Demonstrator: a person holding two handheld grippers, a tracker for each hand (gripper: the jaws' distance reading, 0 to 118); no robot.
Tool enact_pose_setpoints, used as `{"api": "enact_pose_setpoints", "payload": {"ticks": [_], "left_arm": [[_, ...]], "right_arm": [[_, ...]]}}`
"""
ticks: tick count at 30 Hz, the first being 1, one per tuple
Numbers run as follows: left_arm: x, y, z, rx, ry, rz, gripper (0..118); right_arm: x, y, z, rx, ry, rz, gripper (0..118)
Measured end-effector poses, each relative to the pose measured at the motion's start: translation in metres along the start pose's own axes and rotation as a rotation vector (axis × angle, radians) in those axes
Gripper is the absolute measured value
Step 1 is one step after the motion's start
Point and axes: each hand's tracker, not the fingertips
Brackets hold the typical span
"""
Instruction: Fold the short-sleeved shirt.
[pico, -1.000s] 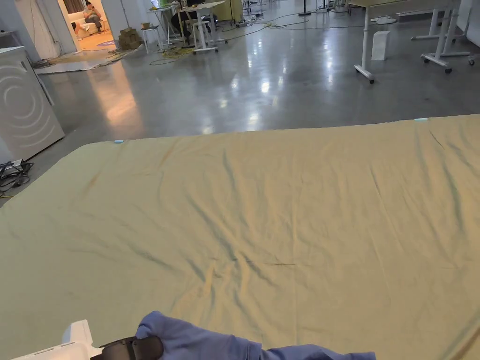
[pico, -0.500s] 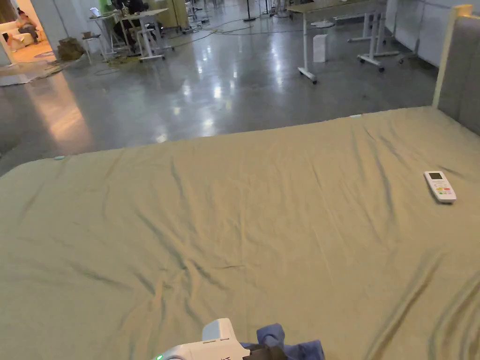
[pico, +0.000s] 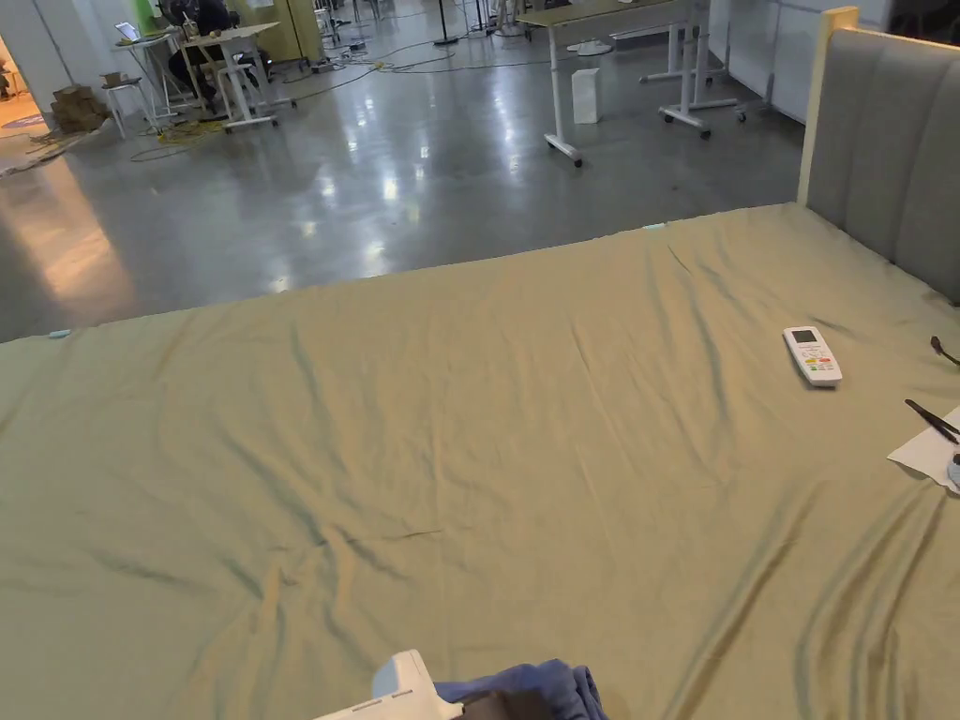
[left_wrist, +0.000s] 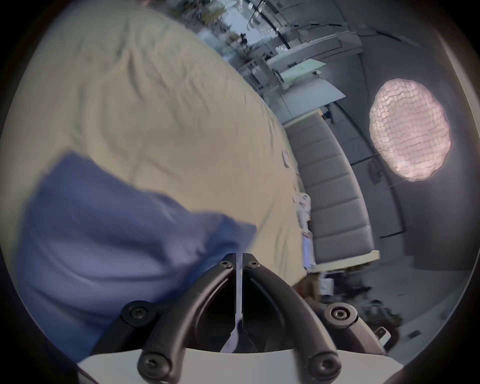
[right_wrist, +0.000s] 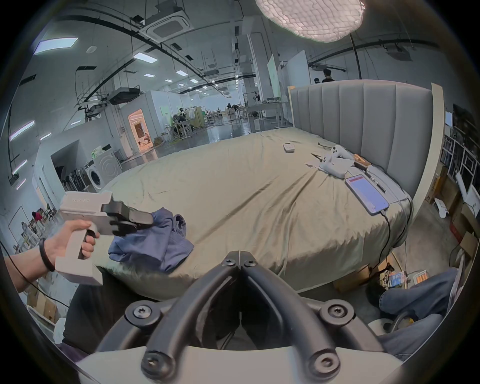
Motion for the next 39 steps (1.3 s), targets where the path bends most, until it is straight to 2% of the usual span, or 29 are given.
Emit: {"api": "enact_pose_setpoints", "payload": {"ticks": [1,2,4,5,6,8,10,11,14,16,18,19,21,23,25,27,28,29,30,31,32,34,36,39], "left_arm": [[-0.003,-0.004,-0.010,-0.023,-0.037,0.043,5],[-0.006,-0.008,-0.023,-0.040,0.001,0.068,5],[-0.012,-0.014,-0.049,-0.082,0.166,0.020,1],[-0.017,-0.016,-0.060,-0.098,0.188,0.016,1],[-0.021,-0.015,-0.062,-0.075,0.118,0.039,1],[-0.014,-0.009,-0.060,-0.076,0.134,0.045,1],[-0.006,-0.009,-0.057,-0.094,0.145,-0.011,1],[0.000,-0.005,-0.049,-0.122,0.143,-0.042,1],[0.027,-0.001,-0.013,-0.051,0.088,-0.191,1],[0.036,0.003,0.026,0.037,0.004,-0.235,1],[0.035,0.006,0.062,0.104,-0.036,-0.205,1],[0.030,0.006,0.079,0.145,-0.041,-0.190,1],[0.020,0.004,0.105,0.207,-0.024,-0.177,1],[0.009,0.004,0.123,0.207,0.015,-0.191,1],[-0.003,0.004,0.136,0.216,0.097,-0.197,3],[-0.018,0.005,0.149,0.220,0.111,-0.183,12],[-0.026,0.005,0.156,0.219,0.104,-0.180,25],[-0.032,0.005,0.161,0.215,0.098,-0.175,41],[-0.038,0.006,0.164,0.209,0.094,-0.166,64],[-0.043,0.008,0.165,0.185,0.094,-0.162,93],[-0.049,0.009,0.163,0.162,0.103,-0.163,108],[-0.062,0.015,0.159,0.130,0.109,-0.161,110],[-0.077,0.026,0.149,0.098,0.082,-0.101,110],[-0.101,0.043,0.130,0.054,0.035,-0.015,110]], "right_arm": [[-0.001,0.001,0.001,0.002,-0.001,0.004,0],[-0.002,0.002,0.001,0.002,-0.002,0.008,0],[-0.002,0.002,0.002,0.001,0.001,0.011,0],[-0.003,0.002,0.002,-0.002,0.003,0.014,0],[-0.004,0.002,0.002,-0.005,0.002,0.017,0],[-0.006,0.000,0.000,-0.016,0.006,0.025,0],[-0.009,0.001,-0.005,-0.033,0.022,0.018,0],[-0.011,0.004,-0.008,-0.049,0.052,-0.010,0],[-0.023,0.018,-0.018,-0.039,0.178,-0.064,0],[-0.038,0.028,-0.040,-0.080,0.249,-0.018,0],[-0.060,0.035,-0.067,-0.121,0.287,0.051,0],[-0.070,0.039,-0.081,-0.143,0.329,0.060,0],[-0.090,0.044,-0.119,-0.186,0.470,0.020,0],[-0.108,0.046,-0.167,-0.274,0.502,-0.050,0],[-0.117,0.041,-0.217,-0.414,0.467,-0.105,0],[-0.119,0.030,-0.253,-0.540,0.391,-0.110,0],[-0.115,0.022,-0.265,-0.585,0.361,-0.088,0],[-0.112,0.015,-0.270,-0.602,0.365,-0.089,0],[-0.106,0.011,-0.271,-0.576,0.397,-0.115,0],[-0.101,0.013,-0.266,-0.562,0.403,-0.151,0],[-0.099,0.013,-0.264,-0.568,0.399,-0.176,0],[-0.103,0.013,-0.264,-0.566,0.390,-0.159,0],[-0.107,0.012,-0.264,-0.555,0.389,-0.108,0],[-0.103,0.013,-0.264,-0.557,0.394,-0.118,0]]}}
